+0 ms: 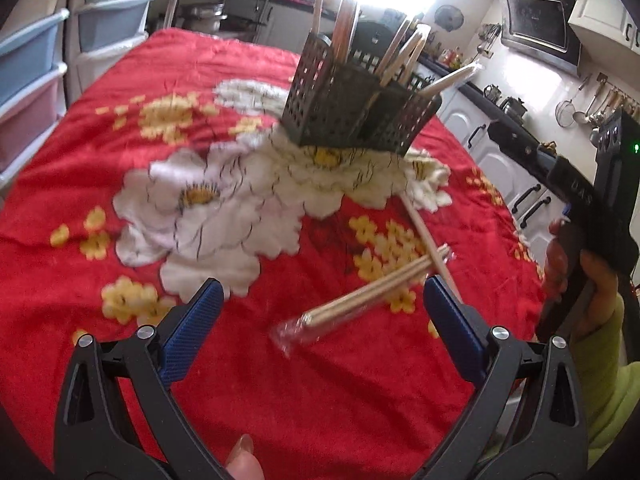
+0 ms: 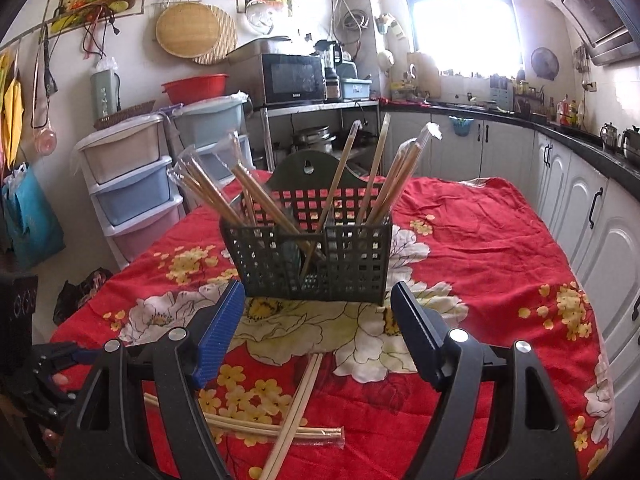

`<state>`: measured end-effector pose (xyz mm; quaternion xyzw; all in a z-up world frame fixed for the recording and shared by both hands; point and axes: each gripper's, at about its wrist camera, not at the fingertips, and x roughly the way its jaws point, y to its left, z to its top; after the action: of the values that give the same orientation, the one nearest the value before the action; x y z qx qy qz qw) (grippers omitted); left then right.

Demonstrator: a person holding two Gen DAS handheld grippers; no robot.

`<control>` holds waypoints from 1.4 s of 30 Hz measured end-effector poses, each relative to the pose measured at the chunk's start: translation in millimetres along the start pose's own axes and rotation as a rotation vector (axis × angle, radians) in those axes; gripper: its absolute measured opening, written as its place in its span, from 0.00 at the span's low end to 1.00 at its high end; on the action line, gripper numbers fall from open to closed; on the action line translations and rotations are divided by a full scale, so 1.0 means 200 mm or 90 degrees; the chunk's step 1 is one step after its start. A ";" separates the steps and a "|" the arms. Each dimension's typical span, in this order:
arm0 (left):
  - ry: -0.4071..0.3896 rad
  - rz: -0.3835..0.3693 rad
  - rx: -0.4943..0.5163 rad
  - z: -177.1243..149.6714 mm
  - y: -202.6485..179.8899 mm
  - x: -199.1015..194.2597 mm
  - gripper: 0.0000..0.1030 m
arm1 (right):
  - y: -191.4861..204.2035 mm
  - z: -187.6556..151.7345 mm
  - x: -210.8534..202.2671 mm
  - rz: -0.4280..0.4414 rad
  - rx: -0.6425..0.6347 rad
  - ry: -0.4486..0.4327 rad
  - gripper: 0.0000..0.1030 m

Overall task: Organize utensils
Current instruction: 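Withdraw both grippers from the caddy and move toward the remaining chopsticks, then close the left gripper on a chopstick while the right gripper grasps another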

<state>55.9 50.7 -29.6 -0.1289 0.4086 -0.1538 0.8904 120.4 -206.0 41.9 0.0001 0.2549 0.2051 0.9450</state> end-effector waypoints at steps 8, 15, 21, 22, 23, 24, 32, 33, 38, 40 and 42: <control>0.044 -0.035 -0.022 -0.08 0.01 0.05 0.69 | 0.03 -0.04 0.07 0.007 -0.010 0.033 0.71; 0.044 -0.038 -0.033 -0.09 0.04 0.05 0.56 | 0.05 -0.07 0.12 0.012 -0.011 0.059 0.71; 0.049 -0.039 -0.028 -0.10 0.02 0.06 0.48 | 0.04 -0.11 0.20 0.018 0.000 0.101 0.71; 0.049 -0.039 -0.027 -0.10 0.02 0.06 0.47 | 0.04 -0.12 0.22 0.019 0.002 0.109 0.71; 0.049 -0.039 -0.025 -0.11 0.01 0.06 0.47 | 0.03 -0.13 0.24 0.020 0.005 0.118 0.71; 0.049 -0.039 -0.024 -0.11 0.01 0.06 0.47 | 0.03 -0.13 0.25 0.021 0.007 0.126 0.71; 0.042 -0.028 -0.008 -0.12 -0.01 0.08 0.37 | 0.00 -0.16 0.34 0.022 0.024 0.162 0.71; 0.040 -0.025 -0.008 -0.12 0.00 0.08 0.33 | 0.00 -0.16 0.35 0.020 0.024 0.163 0.71; 0.037 -0.024 -0.010 -0.11 0.01 0.09 0.29 | -0.04 -0.17 0.37 0.008 0.032 0.174 0.71; 0.036 -0.029 -0.013 -0.11 0.01 0.09 0.32 | -0.05 -0.17 0.38 0.007 0.037 0.176 0.71; 0.033 -0.055 -0.028 -0.11 0.02 0.09 0.41 | -0.06 -0.17 0.38 0.006 0.039 0.177 0.71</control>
<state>51.5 44.4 -57.5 -0.1620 0.4291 -0.1860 0.8689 168.7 -190.8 -26.1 0.0021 0.3899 0.1996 0.8990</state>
